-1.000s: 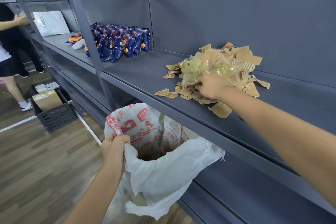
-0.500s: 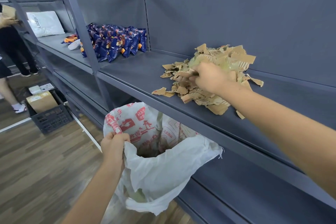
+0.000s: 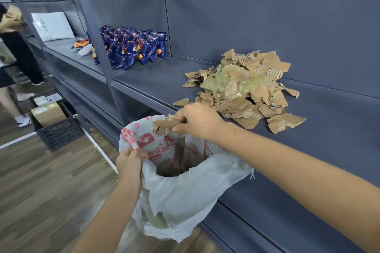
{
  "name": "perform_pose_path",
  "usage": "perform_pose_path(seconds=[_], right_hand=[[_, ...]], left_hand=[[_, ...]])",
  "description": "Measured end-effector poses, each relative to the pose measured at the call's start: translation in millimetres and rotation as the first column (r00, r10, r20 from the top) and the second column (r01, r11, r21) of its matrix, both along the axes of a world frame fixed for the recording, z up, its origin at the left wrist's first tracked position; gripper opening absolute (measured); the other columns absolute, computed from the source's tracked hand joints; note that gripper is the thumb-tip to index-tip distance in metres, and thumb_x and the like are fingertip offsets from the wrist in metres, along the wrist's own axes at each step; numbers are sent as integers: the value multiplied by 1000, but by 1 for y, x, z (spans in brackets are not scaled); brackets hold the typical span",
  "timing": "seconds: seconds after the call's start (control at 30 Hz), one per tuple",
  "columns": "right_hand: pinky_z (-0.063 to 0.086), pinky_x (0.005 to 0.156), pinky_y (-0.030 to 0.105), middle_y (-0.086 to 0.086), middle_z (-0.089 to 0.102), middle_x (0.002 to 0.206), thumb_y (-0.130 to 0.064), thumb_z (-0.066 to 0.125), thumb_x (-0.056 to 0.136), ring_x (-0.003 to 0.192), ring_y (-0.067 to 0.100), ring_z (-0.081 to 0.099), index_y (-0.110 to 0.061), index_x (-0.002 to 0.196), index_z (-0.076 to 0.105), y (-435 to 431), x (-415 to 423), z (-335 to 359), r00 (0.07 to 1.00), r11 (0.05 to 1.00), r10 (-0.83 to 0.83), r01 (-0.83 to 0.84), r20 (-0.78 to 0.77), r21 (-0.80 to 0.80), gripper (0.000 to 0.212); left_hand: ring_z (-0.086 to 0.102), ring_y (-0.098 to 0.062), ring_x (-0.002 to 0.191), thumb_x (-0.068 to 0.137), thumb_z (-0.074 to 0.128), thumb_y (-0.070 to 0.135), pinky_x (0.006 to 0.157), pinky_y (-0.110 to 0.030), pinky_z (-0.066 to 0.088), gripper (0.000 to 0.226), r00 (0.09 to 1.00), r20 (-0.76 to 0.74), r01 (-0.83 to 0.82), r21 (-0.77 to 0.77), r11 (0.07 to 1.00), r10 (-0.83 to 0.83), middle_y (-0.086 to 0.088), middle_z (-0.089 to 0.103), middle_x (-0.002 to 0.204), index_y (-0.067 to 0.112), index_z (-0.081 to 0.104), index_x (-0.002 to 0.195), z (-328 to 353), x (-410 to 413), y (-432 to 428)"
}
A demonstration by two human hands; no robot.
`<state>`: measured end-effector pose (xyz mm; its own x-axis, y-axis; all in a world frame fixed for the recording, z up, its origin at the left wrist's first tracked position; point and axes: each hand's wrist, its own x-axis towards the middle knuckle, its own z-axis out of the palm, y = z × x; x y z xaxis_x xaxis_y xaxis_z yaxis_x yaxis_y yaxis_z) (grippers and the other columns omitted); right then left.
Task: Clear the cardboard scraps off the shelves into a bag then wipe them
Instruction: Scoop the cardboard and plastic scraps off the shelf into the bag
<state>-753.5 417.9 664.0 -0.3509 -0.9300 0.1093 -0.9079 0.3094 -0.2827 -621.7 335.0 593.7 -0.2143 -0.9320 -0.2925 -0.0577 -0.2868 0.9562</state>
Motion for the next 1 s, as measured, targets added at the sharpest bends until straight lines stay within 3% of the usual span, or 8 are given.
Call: perform_pose_path(seconds=[0.07,0.13,0.3,0.43,0.5,0.57,0.77,1.0], right_hand=[[36,57,23,-1,60,75,-41,55,91,75,20,55,-20,80,65,-2,3,-5,1000,999,15,-15,-7,36,25],[29,48,23,-5,47,62,-46,51,92,70,20,51,-23,61,45,-3,5,-9,1000,999,-5,5,-6,50,39],[27,47,22,-5,42,59,-54,46,91,68,18,48,-22,57,35,-7,5,-18,1000,998,-28,27,11,53,47],[30,49,22,-5,45,56,-56,41,92,56,10,45,-22,56,45,-8,2,-25,998,998,-48,46,49,36,50],[36,56,22,-1,55,64,-53,41,93,64,13,53,-17,70,62,-9,0,-28,995,999,-47,44,91,29,48],[39,66,24,5,68,88,-49,42,94,79,16,58,-12,94,70,-9,-1,-29,990,1000,-29,27,139,16,46],[44,91,29,3,53,137,-39,46,96,119,21,54,-17,133,51,-7,-1,-31,976,999,17,-22,217,23,44],[24,110,43,8,35,147,-39,43,94,136,30,29,-19,138,41,18,-40,-27,952,974,-204,221,-228,48,48]], left_hand=[[35,-14,58,84,48,-10,51,-23,29,33,1000,9,-3,7,1000,3,-4,36,63,10,41,59,-1,0,0],[39,-14,61,82,49,-9,54,-25,34,29,1000,25,18,8,1000,-18,-4,41,66,11,45,63,-2,1,0],[40,-15,60,76,47,-12,51,-23,32,26,999,12,39,16,999,-39,-4,39,65,9,43,62,-2,5,2],[39,-15,59,75,47,-13,50,-23,32,27,999,17,43,24,999,-43,-4,38,64,10,41,61,-3,5,3],[42,-15,63,77,48,-11,52,-23,36,26,998,25,52,19,998,-52,-4,42,68,11,45,65,-3,5,3],[44,-15,65,78,48,-10,55,-24,39,24,998,23,62,16,998,-62,-3,44,71,11,47,68,-4,6,4],[42,-15,63,78,47,-11,54,-25,39,25,999,14,51,42,998,-51,-3,42,70,11,45,67,-3,5,5],[44,-16,65,78,47,-11,54,-24,38,23,998,1,59,27,998,-59,-3,46,72,10,48,68,-5,7,9]])
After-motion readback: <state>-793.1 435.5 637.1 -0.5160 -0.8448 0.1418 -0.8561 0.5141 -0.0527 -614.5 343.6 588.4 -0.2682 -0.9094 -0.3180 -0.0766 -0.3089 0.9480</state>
